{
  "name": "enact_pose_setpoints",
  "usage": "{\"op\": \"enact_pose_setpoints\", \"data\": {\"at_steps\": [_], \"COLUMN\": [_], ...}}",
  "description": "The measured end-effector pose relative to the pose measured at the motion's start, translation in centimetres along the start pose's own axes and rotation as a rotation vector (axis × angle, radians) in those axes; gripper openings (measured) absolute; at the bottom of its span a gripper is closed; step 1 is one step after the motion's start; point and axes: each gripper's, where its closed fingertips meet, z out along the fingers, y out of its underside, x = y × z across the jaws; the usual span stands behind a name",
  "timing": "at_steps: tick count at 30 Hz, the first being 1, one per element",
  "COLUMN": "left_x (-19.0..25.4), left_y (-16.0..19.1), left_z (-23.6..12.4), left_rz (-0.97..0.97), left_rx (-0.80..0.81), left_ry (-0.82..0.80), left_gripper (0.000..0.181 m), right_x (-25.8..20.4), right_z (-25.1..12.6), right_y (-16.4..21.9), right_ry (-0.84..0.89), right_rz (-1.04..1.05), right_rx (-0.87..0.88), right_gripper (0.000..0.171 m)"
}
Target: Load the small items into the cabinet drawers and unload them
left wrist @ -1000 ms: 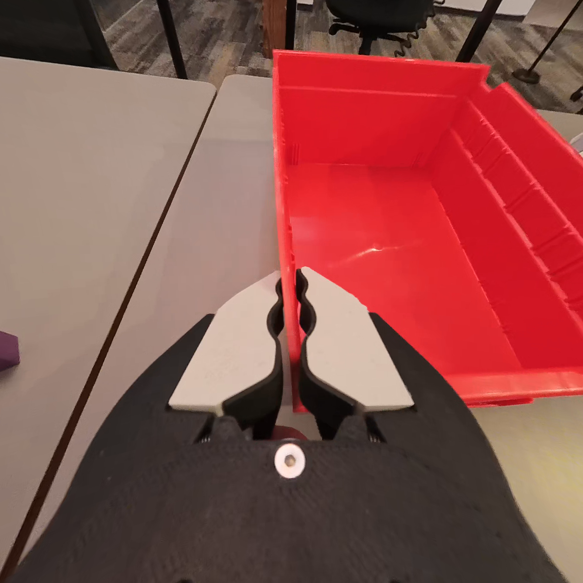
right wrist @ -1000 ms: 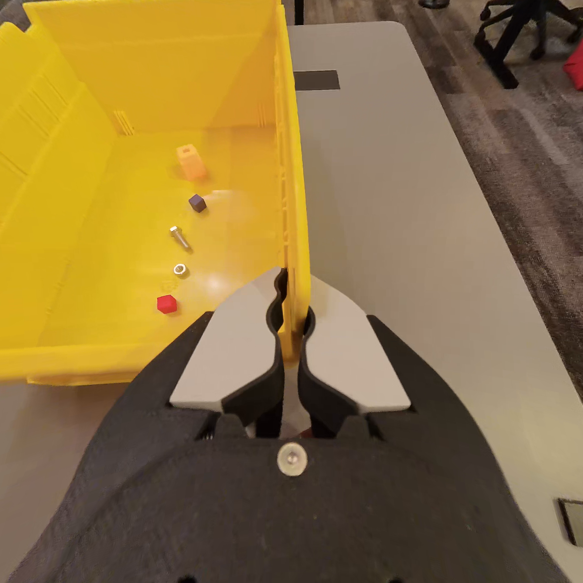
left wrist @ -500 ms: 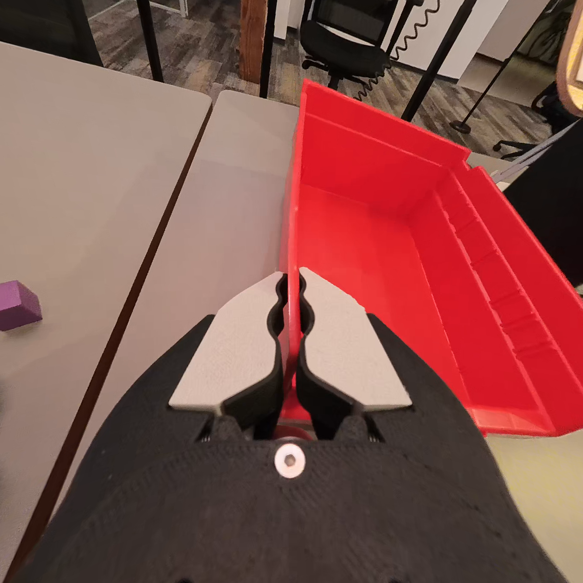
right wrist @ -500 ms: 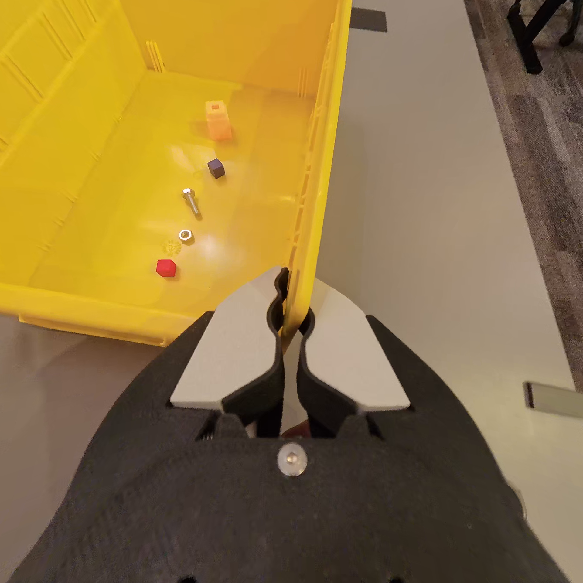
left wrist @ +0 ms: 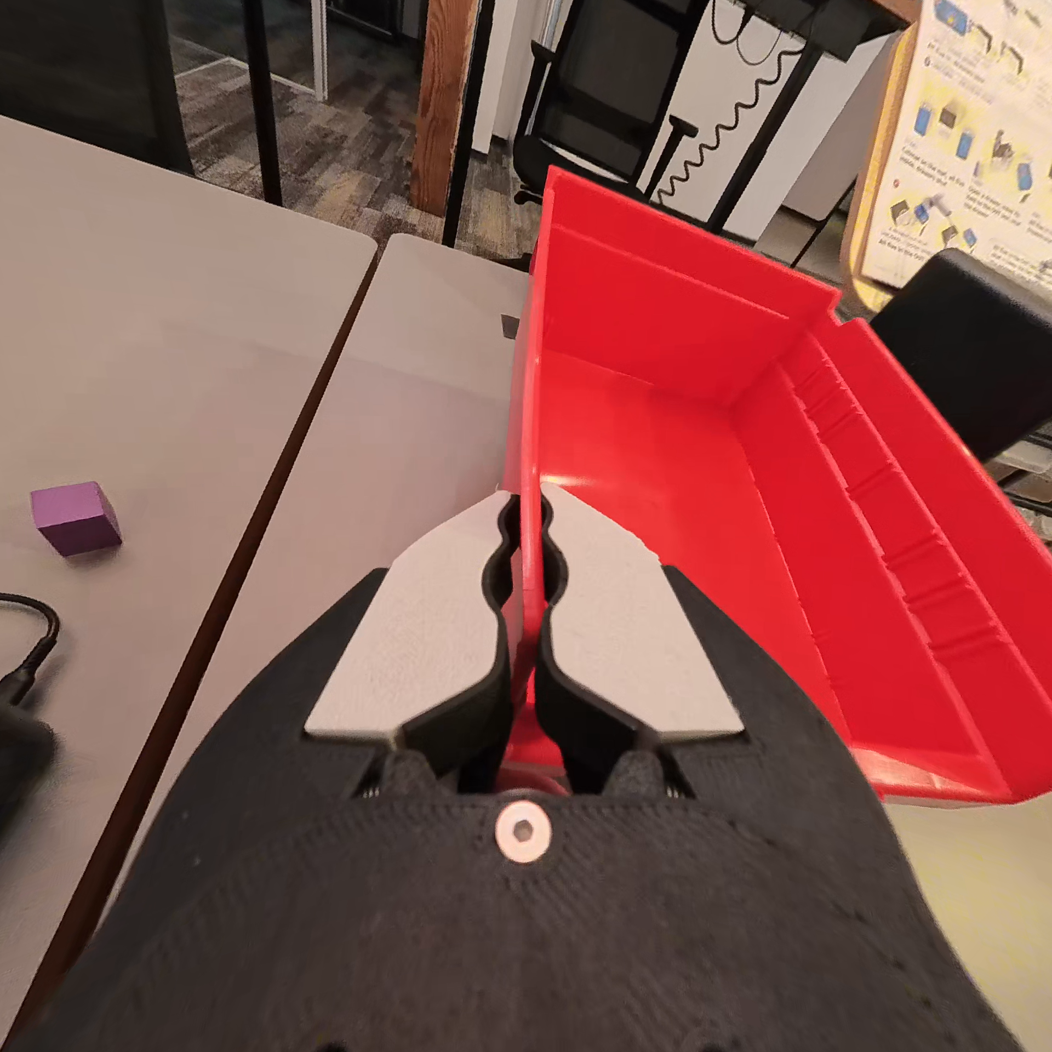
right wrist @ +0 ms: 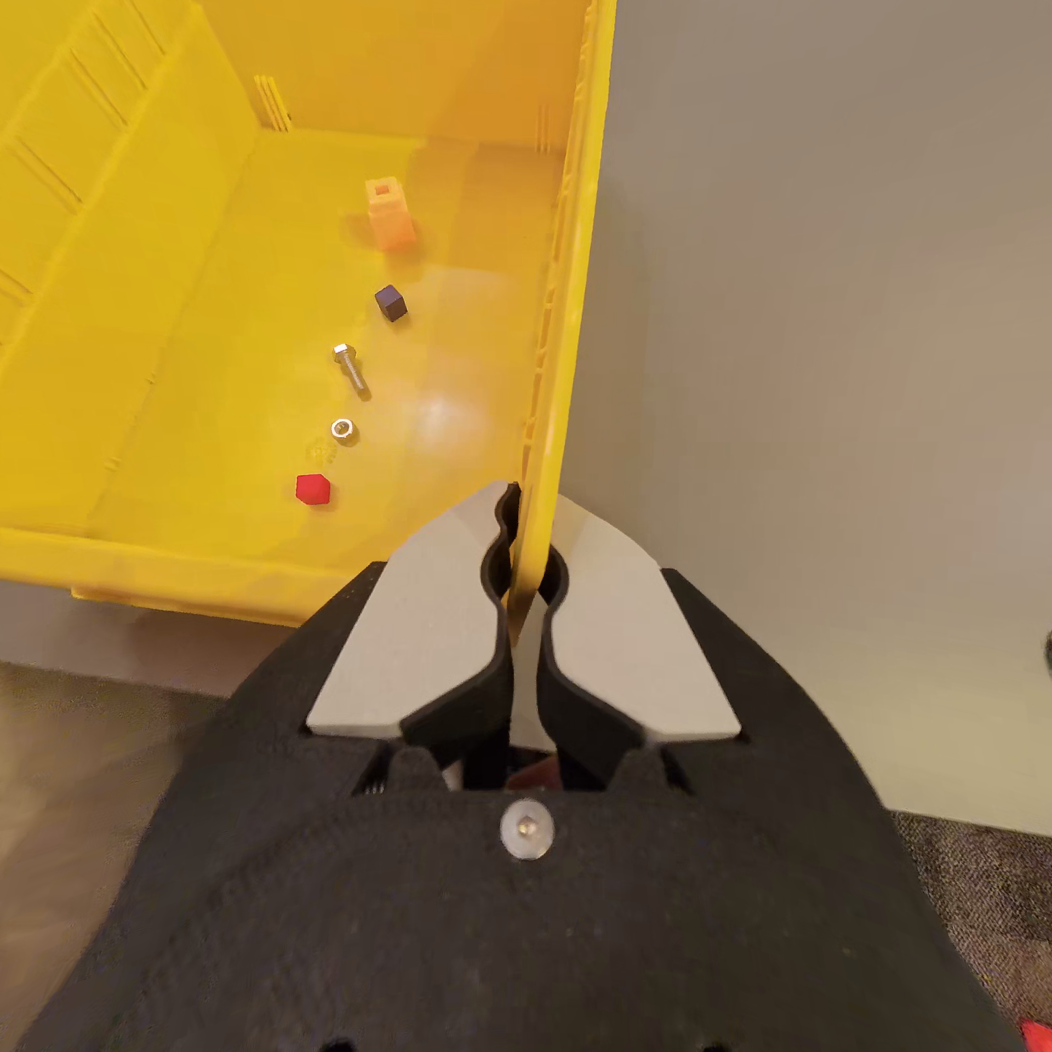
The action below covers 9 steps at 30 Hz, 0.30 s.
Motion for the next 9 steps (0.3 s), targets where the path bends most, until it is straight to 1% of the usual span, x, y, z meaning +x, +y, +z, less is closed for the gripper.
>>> {"op": "enact_pose_setpoints", "data": {"at_steps": [1, 4, 9], "left_x": [0.1, 0.2, 1.2], "left_y": [0.0, -0.1, -1.3], "left_z": [-0.2, -0.7, -1.6], "left_rz": [-0.006, -0.023, -0.039], "left_rx": [0.004, 0.010, 0.039], "left_ry": [0.003, 0.005, 0.043], "left_gripper": [0.003, 0.003, 0.003], "right_x": [-0.7, -2.9, -7.0], "right_z": [-0.3, -1.0, -1.4], "right_y": [0.3, 1.0, 1.4], "right_ry": [-0.011, -0.044, -0.100], "right_rz": [-0.003, 0.011, -0.049], "right_rx": [-0.008, -0.018, -0.046], "right_gripper": [0.002, 0.003, 0.008]}}
